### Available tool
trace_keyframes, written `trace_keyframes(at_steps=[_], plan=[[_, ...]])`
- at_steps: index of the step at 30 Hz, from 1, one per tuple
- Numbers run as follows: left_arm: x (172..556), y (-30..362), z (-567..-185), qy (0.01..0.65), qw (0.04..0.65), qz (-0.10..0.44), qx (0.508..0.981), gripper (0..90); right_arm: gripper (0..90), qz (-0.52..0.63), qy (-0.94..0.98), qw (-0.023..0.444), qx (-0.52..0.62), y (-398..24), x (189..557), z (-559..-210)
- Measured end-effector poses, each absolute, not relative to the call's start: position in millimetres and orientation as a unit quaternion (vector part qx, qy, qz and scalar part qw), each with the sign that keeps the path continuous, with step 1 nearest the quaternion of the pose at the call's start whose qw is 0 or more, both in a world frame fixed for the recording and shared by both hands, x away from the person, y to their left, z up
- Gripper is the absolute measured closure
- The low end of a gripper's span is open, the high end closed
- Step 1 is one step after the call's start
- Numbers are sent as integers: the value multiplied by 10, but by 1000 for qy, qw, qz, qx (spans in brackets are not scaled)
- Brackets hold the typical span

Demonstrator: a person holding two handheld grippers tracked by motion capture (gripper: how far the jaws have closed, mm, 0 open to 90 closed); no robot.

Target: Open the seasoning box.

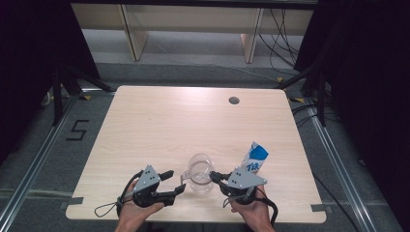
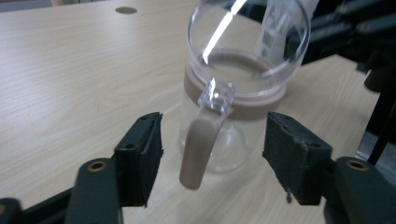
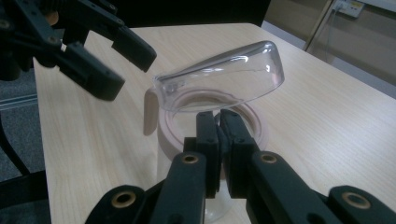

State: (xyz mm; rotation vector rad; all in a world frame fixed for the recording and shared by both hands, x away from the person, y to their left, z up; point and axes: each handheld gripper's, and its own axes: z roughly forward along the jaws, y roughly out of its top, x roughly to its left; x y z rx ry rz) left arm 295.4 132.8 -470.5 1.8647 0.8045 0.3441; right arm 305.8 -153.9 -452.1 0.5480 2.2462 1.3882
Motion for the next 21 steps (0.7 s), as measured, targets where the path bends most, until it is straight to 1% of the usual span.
trace_keyframes(at_steps=[2,6,10,11,14,16,17,21], plan=[[2948,1328,-4741,337,510,137,780,299,868,503,812,221,198,-1532,3049,-4516],[2962,1347,-4804,349,505,132,779,266,866,504,813,218,196,-1519,3038,-4503],[3000,1396,-4882,344,491,129,790,222,863,504,813,215,197,-1497,3019,-4491],[2999,1403,-4909,353,487,128,789,221,862,505,812,221,194,-1491,3024,-4490],[2996,1437,-4944,371,484,117,784,196,861,504,815,216,187,-1466,3028,-4487],[2996,1456,-4946,366,485,125,785,177,859,506,813,217,188,-1444,3028,-4486],[2984,1455,-4954,377,483,118,781,171,857,506,813,216,188,-1435,3026,-4486],[2982,1478,-4973,380,477,118,784,165,856,508,813,217,185,-1402,3023,-4481]])
